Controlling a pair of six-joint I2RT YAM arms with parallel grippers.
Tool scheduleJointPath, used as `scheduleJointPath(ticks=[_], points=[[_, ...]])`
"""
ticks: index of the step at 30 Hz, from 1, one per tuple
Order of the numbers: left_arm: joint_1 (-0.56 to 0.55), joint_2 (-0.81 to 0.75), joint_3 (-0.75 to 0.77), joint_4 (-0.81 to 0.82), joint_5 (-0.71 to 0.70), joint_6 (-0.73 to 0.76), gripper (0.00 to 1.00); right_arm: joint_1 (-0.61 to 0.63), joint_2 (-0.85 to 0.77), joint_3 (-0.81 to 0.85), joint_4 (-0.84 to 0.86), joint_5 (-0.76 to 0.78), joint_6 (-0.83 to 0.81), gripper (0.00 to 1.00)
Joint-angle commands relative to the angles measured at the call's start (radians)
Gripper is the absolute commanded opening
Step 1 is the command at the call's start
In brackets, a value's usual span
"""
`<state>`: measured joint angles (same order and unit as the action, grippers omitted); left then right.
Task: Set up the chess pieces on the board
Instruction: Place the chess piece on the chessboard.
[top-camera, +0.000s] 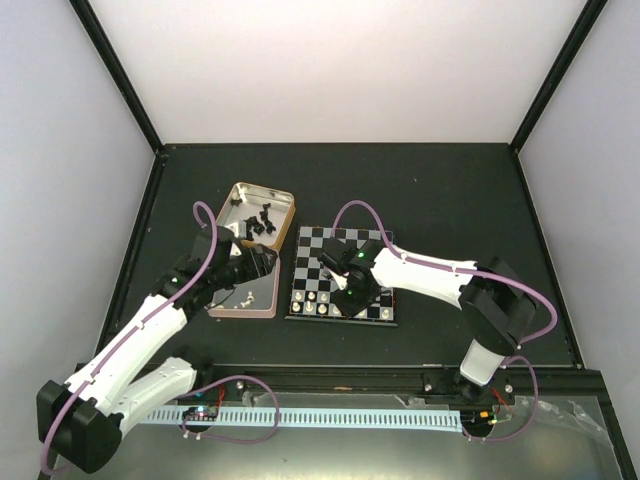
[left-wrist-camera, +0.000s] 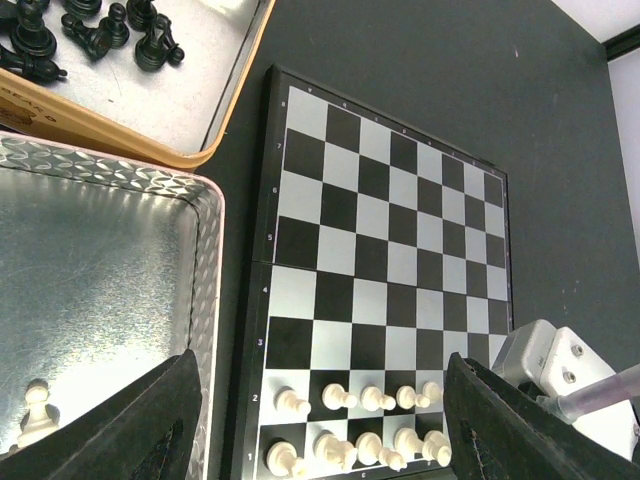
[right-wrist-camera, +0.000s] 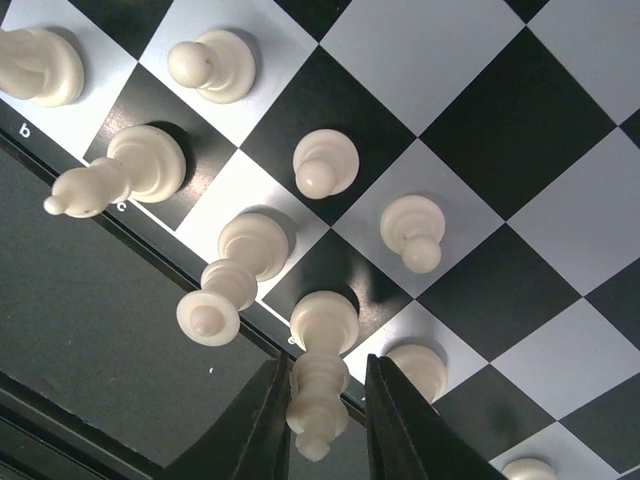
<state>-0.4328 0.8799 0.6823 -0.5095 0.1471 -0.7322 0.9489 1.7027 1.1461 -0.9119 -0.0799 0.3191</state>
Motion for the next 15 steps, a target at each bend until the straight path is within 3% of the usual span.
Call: scheduleJointPath(ticks=[1,8,15], points=[[0.008,0.008,0.035,-0.017,0.018,0.019,0.68,0.008,0.011,0.023,0.007,0.034,-0.002,0.22],[0.011,0.004,0.036,-0.026,0.019,0.02,0.69,0.008,0.017,0.025,0.018,0.034,0.005,0.21],[0.012,-0.007,0.037,-0.035,0.018,0.019,0.69,0.008,-0.036,0.03,0.022,0.008,0.023,0.3]])
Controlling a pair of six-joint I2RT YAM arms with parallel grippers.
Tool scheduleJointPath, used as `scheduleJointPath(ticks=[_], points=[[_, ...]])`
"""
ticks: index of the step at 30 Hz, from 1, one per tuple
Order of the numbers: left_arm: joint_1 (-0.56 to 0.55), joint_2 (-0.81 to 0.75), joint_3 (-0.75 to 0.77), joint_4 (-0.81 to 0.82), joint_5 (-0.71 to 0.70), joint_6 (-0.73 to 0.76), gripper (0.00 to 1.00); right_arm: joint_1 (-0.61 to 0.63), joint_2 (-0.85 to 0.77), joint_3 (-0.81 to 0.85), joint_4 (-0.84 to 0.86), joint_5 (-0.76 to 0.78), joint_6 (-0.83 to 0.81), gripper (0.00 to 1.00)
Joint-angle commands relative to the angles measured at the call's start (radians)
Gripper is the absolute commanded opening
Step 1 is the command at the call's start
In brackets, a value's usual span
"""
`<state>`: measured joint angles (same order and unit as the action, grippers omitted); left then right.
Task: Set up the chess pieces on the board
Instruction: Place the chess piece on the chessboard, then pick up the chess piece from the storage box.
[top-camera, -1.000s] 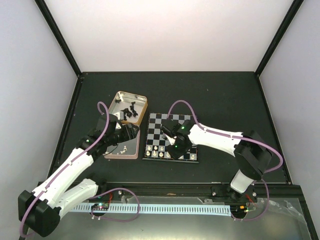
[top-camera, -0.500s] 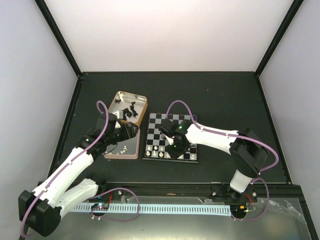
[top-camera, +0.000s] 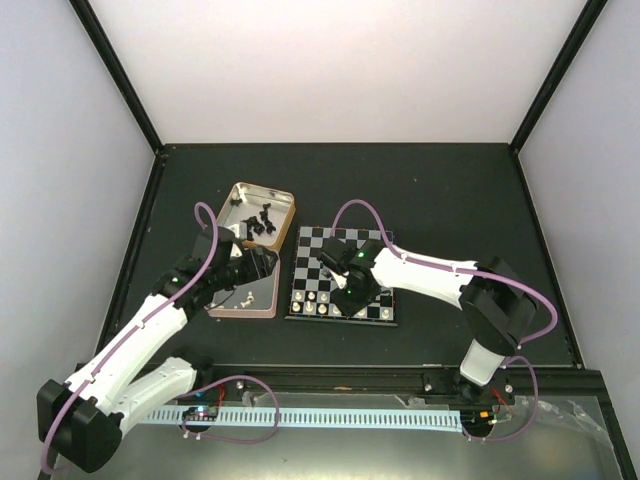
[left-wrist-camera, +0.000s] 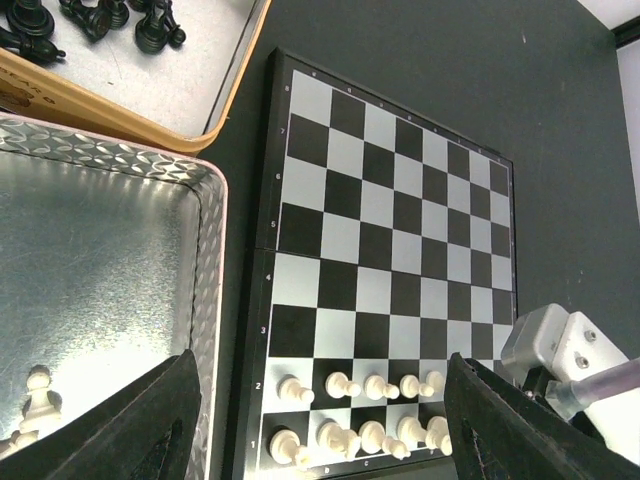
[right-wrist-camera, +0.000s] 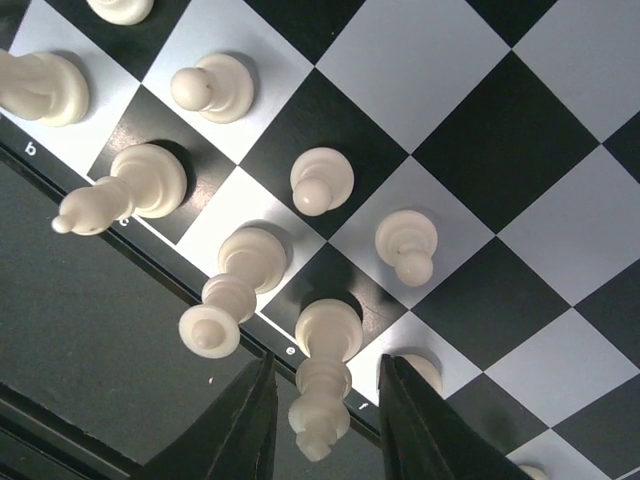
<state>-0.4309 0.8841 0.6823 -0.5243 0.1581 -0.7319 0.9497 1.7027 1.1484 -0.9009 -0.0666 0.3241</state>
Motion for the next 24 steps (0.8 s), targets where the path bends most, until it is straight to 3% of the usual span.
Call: scheduleJointPath(ticks=[1,9,17,24], points=[[0.011,-0.011,0.038,-0.021,0.006,0.019,0.69,0.007,-0.048,0.029,0.011,0.0,0.023,0.31],[0.017,-0.028,0.041,-0.056,-0.03,0.026,0.69,0.007,-0.189,0.006,0.04,0.068,0.099,0.38],[0.019,-0.019,-0.016,-0.14,-0.136,0.061,0.7,-0.002,-0.393,-0.124,0.153,0.207,0.236,0.42],[0.026,0.076,-0.045,-0.204,-0.152,0.07,0.59,-0.015,-0.464,-0.234,0.229,0.225,0.285,0.42]])
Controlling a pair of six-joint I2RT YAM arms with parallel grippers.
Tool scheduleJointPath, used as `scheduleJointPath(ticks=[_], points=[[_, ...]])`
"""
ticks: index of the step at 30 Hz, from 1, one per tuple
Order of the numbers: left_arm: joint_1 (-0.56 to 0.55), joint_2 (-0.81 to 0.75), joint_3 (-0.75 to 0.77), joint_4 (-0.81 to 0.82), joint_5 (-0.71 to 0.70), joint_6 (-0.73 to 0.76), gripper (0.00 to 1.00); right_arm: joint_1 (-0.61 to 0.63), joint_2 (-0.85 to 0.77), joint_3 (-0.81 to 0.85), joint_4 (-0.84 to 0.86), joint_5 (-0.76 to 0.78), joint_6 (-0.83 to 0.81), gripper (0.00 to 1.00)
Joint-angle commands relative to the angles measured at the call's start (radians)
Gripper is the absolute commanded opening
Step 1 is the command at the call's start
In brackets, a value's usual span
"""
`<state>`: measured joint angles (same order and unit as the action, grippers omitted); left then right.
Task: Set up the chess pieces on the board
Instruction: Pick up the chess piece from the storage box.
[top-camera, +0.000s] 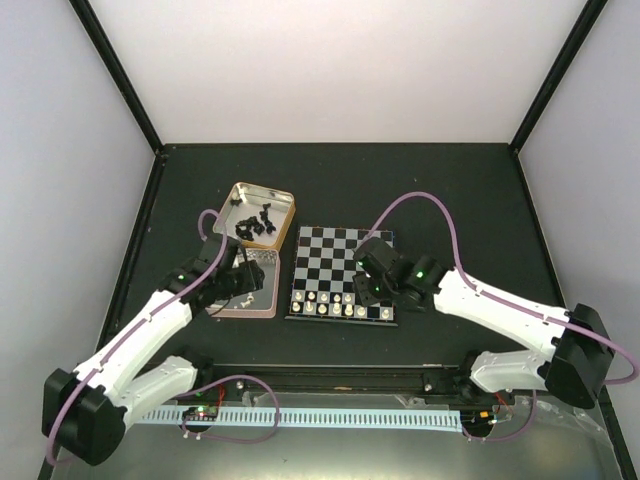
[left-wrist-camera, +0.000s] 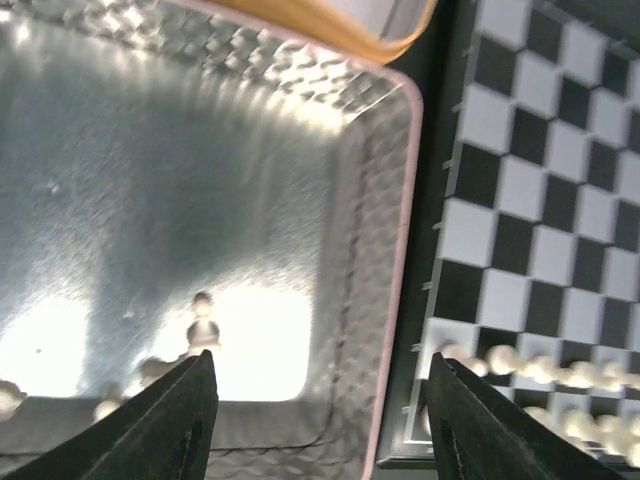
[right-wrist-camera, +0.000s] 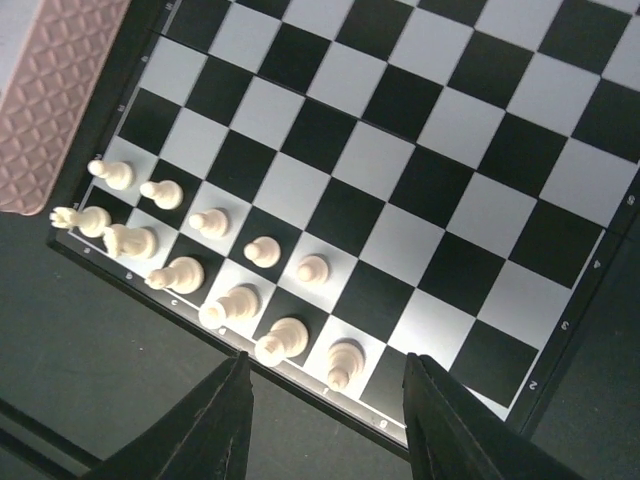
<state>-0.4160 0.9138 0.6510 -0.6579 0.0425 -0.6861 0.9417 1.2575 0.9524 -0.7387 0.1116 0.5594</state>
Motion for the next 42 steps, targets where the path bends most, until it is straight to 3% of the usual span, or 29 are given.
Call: scheduleJointPath(ticks=[1,7,16,30,42], points=[[0.012,0.062,-0.016,-0.076,-0.035,0.027,0.57,-0.007,-0.021,-0.047,0.071,0.046,0.05,0.42],[0.023,0.173,-0.011,-0.138,-0.019,0.054,0.46,-0.014,-0.034,-0.077,0.066,0.028,0.05,0.42],[0.025,0.29,-0.019,-0.116,0.001,0.066,0.5,-0.017,-0.084,-0.143,0.097,0.048,0.041,0.42],[0.025,0.437,0.026,-0.126,0.01,0.096,0.34,-0.064,-0.076,-0.174,0.221,0.088,-0.058,0.4],[0.025,0.566,0.099,-0.102,0.008,0.139,0.17,-0.085,0.006,-0.106,0.266,0.121,-0.04,0.37]])
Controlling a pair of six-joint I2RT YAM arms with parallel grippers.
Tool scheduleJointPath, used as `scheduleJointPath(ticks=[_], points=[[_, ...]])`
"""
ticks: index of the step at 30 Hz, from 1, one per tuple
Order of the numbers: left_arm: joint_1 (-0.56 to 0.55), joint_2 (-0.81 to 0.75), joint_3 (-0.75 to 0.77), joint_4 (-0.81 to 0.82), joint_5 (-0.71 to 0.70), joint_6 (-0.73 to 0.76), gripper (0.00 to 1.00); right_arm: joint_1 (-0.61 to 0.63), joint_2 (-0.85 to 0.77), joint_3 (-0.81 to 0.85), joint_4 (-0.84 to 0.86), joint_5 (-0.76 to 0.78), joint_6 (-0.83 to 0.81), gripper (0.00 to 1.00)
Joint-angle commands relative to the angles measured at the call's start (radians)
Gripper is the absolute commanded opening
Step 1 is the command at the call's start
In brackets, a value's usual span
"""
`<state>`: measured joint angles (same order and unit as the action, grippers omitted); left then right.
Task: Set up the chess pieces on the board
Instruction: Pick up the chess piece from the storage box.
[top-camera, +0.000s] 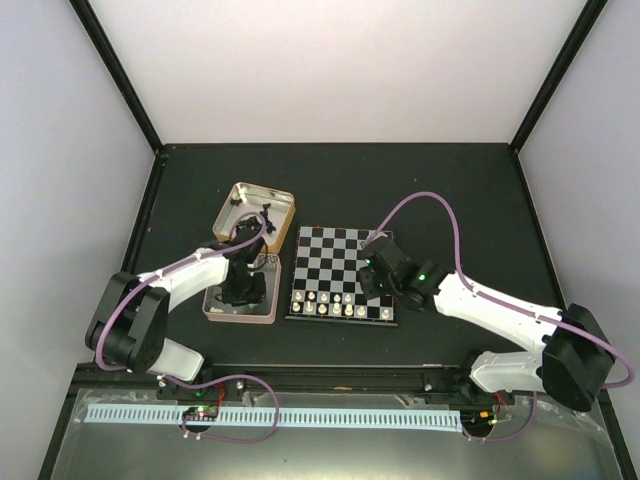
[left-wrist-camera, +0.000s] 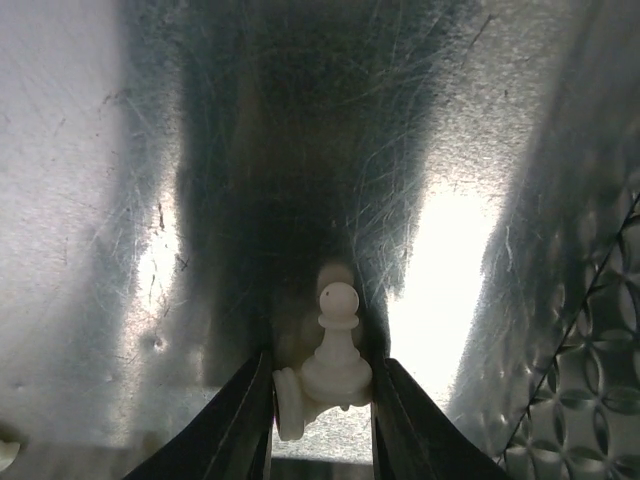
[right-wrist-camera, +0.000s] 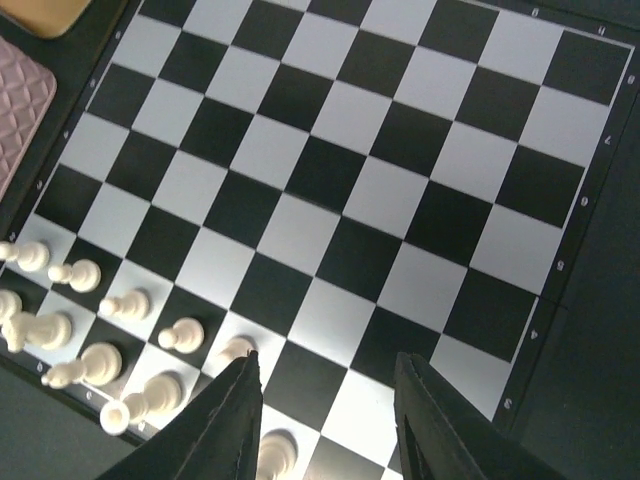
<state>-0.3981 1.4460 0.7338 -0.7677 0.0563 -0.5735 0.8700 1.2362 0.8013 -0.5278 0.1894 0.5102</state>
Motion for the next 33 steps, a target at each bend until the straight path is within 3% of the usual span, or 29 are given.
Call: scheduleJointPath(ticks=[1,11,19,24,33], points=[[0.007,0.04,0.023,0.008,-0.02,0.026,0.15,-0.015,0.037,0.055,0.058,0.047,0.012,0.37],[0.008,0.075,0.077,0.002,-0.098,0.01,0.11,-0.048,0.14,0.134,0.055,0.069,0.019,0.35],[0.007,0.098,0.074,0.043,-0.103,0.006,0.22,-0.062,0.223,0.184,0.061,0.041,0.013,0.34],[0.007,0.103,0.082,0.056,-0.109,0.019,0.39,-0.062,0.241,0.191,0.069,0.018,0.03,0.34],[0.007,0.076,0.103,0.055,-0.15,0.036,0.42,-0.062,0.254,0.194,0.1,-0.002,0.055,0.33]])
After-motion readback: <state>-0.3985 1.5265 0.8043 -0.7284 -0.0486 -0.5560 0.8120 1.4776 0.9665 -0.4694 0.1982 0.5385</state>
